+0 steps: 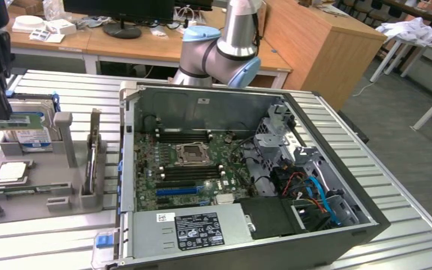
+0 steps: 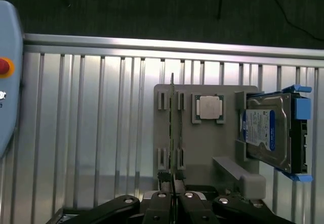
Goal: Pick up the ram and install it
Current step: 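Pick up the ram and move it above insertion slot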
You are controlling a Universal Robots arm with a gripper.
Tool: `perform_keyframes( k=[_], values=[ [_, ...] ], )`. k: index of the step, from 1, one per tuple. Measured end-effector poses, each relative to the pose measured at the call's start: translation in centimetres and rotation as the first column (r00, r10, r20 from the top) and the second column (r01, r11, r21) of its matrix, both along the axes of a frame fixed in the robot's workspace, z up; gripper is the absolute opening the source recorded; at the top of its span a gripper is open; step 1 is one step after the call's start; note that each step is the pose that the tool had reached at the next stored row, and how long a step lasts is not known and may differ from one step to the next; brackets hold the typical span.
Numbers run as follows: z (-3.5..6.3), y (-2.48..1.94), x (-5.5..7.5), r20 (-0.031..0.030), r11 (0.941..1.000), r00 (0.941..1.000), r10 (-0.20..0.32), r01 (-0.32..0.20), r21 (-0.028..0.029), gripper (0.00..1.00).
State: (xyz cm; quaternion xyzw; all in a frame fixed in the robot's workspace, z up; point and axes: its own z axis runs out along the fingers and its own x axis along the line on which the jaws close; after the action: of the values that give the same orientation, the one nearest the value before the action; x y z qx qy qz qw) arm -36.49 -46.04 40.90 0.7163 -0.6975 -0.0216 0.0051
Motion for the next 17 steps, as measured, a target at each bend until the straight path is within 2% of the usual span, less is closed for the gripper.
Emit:
perform_keyframes(
  k=[10, 17],
  values=[
    [0.08, 0.00, 0.1, -0.0004, 1.0000, 1.0000, 0.000, 0.000, -0.0004, 0.13],
    [0.06, 0.00, 1.4, -0.0001, 1.0000, 1.0000, 0.000, 0.000, -0.0002, 0.13]
  ],
)
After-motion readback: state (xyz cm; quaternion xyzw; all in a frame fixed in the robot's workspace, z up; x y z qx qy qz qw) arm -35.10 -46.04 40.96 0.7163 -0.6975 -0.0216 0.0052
